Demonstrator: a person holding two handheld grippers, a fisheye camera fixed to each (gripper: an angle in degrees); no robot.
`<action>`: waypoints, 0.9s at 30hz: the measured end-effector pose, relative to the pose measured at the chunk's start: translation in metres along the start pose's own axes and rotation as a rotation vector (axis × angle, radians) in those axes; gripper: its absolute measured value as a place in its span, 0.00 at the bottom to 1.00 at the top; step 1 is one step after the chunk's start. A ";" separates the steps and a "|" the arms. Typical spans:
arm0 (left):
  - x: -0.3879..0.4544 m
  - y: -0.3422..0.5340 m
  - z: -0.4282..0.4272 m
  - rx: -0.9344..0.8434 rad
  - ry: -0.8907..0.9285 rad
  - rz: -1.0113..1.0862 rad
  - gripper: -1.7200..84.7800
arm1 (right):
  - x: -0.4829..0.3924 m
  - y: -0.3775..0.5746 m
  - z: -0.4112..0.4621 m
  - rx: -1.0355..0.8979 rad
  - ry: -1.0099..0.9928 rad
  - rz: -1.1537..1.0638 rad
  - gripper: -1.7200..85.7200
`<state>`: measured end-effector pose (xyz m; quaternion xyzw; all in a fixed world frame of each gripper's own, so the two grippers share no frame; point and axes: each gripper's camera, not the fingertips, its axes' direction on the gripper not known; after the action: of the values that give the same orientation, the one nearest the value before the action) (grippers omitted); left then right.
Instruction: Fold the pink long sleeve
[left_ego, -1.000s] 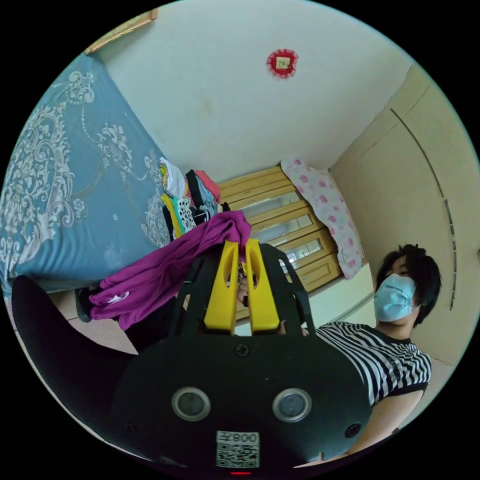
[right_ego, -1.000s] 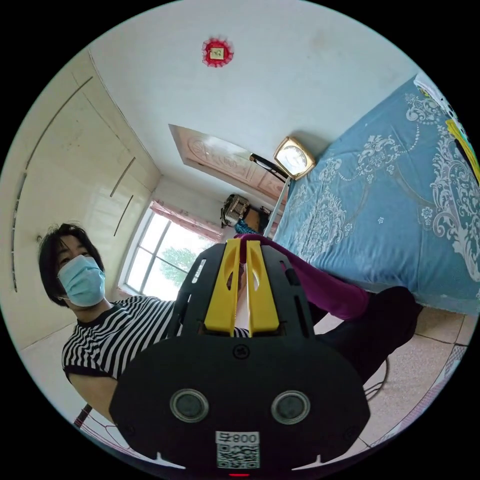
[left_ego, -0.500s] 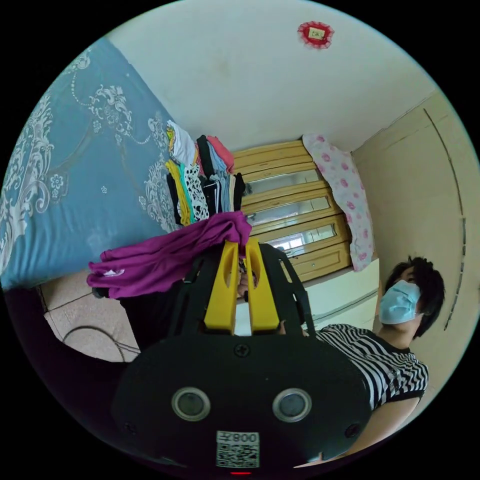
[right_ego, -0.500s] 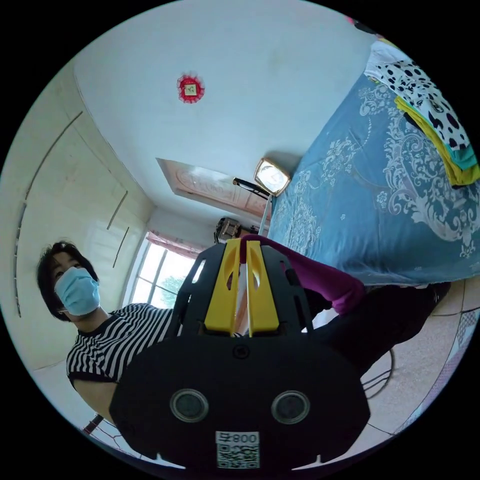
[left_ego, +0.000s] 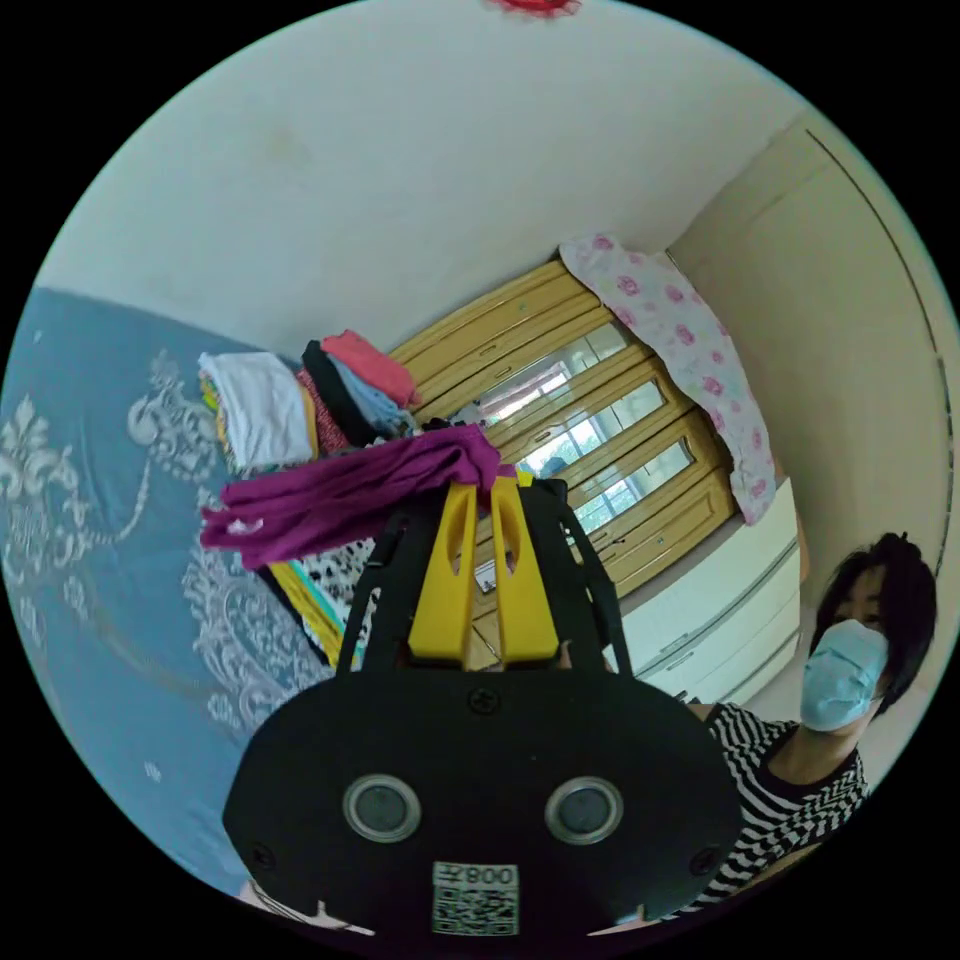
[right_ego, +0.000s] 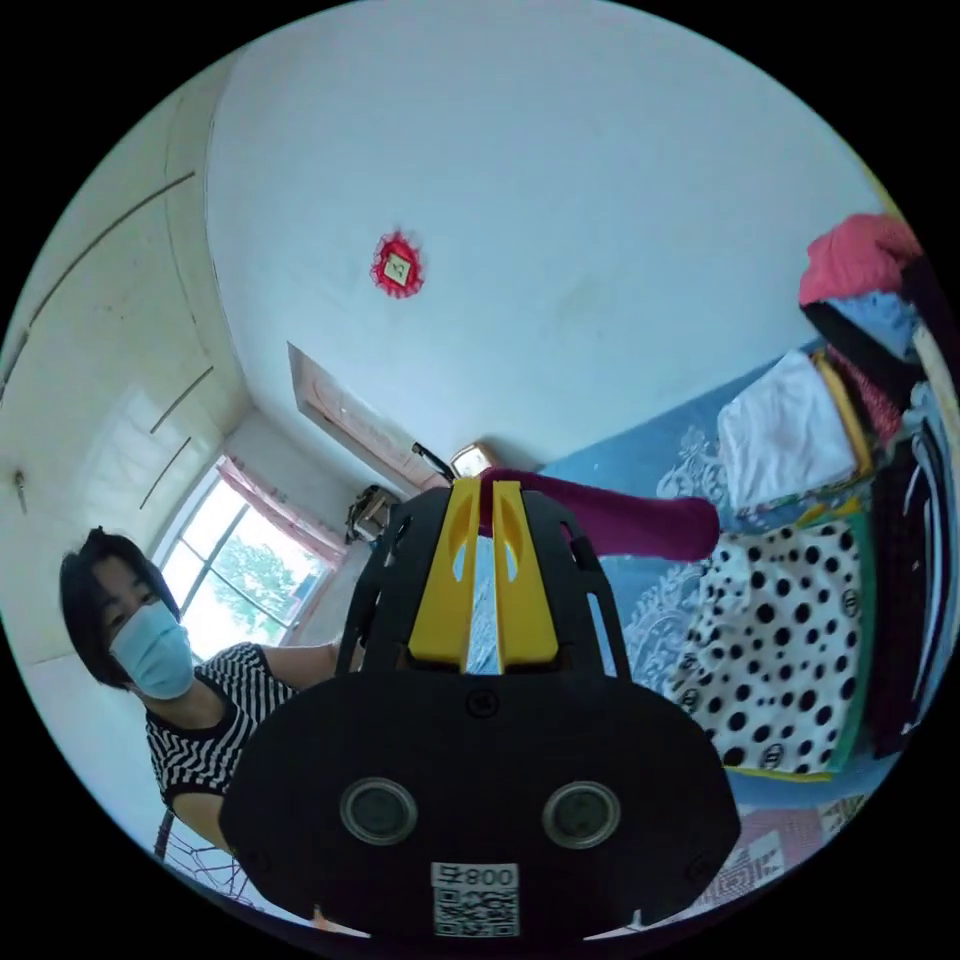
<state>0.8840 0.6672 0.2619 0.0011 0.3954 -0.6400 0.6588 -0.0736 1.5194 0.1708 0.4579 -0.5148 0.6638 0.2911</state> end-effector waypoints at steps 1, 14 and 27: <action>-0.006 -0.004 0.012 -0.006 0.000 0.014 0.06 | 0.003 -0.014 -0.021 0.013 0.038 -0.013 0.04; -0.274 0.124 0.256 -0.406 -0.058 -0.295 0.06 | 0.195 0.043 -0.163 -0.030 0.306 0.474 0.04; -0.365 0.189 0.293 -0.572 -0.208 -0.087 0.05 | 0.217 0.029 -0.208 -0.110 0.380 0.463 0.04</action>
<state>1.2440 0.8601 0.5581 -0.2668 0.4896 -0.5270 0.6414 -0.2520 1.6894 0.3451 0.1796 -0.5771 0.7572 0.2475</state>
